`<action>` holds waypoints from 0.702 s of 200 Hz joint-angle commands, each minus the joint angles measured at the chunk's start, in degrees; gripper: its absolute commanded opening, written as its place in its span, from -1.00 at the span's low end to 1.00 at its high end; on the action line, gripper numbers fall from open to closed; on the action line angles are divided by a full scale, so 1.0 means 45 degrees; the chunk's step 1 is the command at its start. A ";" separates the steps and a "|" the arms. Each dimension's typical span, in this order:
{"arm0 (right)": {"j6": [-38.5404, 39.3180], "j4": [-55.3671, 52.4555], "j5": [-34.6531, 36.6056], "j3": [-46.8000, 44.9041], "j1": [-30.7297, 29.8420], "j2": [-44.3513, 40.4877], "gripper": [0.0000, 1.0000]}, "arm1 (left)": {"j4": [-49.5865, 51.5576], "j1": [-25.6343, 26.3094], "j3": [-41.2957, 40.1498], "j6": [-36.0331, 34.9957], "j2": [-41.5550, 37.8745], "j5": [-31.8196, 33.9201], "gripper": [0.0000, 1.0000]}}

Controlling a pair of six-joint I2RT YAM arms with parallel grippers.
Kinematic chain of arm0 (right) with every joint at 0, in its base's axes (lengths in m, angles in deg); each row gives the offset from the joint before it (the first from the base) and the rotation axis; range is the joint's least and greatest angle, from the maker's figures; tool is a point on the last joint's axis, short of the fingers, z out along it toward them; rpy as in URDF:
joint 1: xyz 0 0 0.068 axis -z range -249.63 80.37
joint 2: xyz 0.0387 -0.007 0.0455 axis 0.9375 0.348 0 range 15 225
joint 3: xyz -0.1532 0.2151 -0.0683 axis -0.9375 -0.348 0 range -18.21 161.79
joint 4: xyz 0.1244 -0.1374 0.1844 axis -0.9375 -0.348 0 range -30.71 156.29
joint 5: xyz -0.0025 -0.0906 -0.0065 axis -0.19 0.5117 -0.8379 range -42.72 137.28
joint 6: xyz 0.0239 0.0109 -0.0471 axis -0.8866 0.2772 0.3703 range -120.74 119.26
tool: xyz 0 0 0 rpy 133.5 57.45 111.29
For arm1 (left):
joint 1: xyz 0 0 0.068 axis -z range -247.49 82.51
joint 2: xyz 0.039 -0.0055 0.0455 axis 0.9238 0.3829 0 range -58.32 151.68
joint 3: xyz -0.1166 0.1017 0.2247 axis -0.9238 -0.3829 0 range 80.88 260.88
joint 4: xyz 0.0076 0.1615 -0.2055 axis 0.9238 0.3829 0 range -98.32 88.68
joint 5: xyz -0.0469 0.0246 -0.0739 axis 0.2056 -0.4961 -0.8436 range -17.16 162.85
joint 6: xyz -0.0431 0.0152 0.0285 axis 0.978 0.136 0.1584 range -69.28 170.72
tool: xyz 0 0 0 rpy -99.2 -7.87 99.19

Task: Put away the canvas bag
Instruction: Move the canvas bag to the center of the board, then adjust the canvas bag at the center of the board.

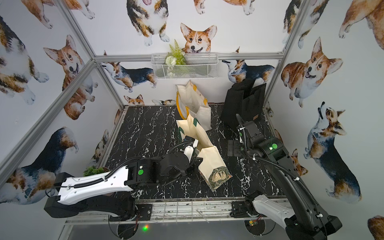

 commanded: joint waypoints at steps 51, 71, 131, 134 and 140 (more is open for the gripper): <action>0.0910 -0.0277 -0.0641 0.1432 0.0023 0.0497 1.00 | 0.2916 -0.0137 0.0192 -0.0488 -0.2285 0.1260 0.44; 0.0891 -0.0041 -0.1848 0.1878 0.0023 0.1013 0.97 | 0.4947 -0.1512 0.0238 -0.0482 -0.3279 0.0835 0.43; 0.1013 0.1470 -0.5384 0.3585 -0.0597 0.4041 0.96 | 0.3027 -0.5212 -0.2975 -0.1100 -0.4777 -0.2346 0.41; 0.0992 0.1535 -0.5472 0.3723 -0.0616 0.4221 0.96 | 0.2802 -0.5247 -0.3076 -0.1096 -0.4703 -0.2371 0.42; 0.0940 0.1683 -0.5602 0.3966 -0.0641 0.4559 0.96 | 0.2255 -0.5294 -0.3309 -0.1077 -0.4528 -0.2399 0.42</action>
